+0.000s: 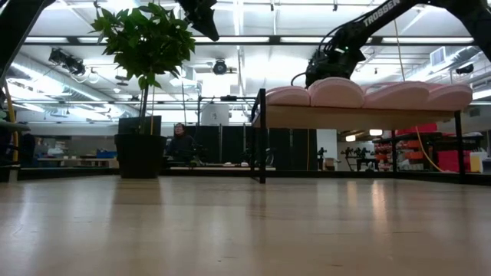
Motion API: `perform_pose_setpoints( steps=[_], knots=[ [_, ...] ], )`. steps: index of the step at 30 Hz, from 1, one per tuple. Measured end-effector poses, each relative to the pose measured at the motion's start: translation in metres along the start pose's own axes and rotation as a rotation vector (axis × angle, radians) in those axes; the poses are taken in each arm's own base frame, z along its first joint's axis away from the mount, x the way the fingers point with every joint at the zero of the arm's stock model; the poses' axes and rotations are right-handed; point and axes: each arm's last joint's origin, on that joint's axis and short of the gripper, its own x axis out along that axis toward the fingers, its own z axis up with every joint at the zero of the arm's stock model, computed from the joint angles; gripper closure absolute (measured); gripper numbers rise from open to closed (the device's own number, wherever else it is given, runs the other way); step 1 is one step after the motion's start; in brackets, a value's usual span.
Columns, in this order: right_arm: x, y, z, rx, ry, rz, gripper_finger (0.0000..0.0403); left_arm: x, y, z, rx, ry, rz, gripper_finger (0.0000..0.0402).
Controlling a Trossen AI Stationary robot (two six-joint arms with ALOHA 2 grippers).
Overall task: Pick and place slides into the shelf
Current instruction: Adjust the pink slides on the shelf
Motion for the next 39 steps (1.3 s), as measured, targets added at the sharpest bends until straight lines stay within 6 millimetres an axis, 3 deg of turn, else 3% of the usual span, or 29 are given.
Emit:
perform_pose_setpoints(
  steps=[2, 7, 14, 39],
  knots=[
    [0.001, 0.001, 0.001, -0.006, -0.004, 0.0, 0.0387, 0.0, 0.0, 0.0, 0.0, 0.001, 0.0, 0.0294],
    [0.003, 0.003, 0.004, -0.002, -0.015, -0.005, 0.0367, 0.0, 0.0, 0.0, 0.0, 0.0, 0.0, 0.0294],
    [0.006, 0.007, 0.01, -0.037, -0.039, -0.016, 0.0394, 0.0, 0.0, 0.0, -0.001, 0.001, 0.0, 0.0294],
    [0.016, 0.019, 0.031, -0.142, -0.172, 0.002, 0.0383, 0.0, 0.0, 0.0, -0.001, -0.001, 0.0, 0.0294]
  ],
)
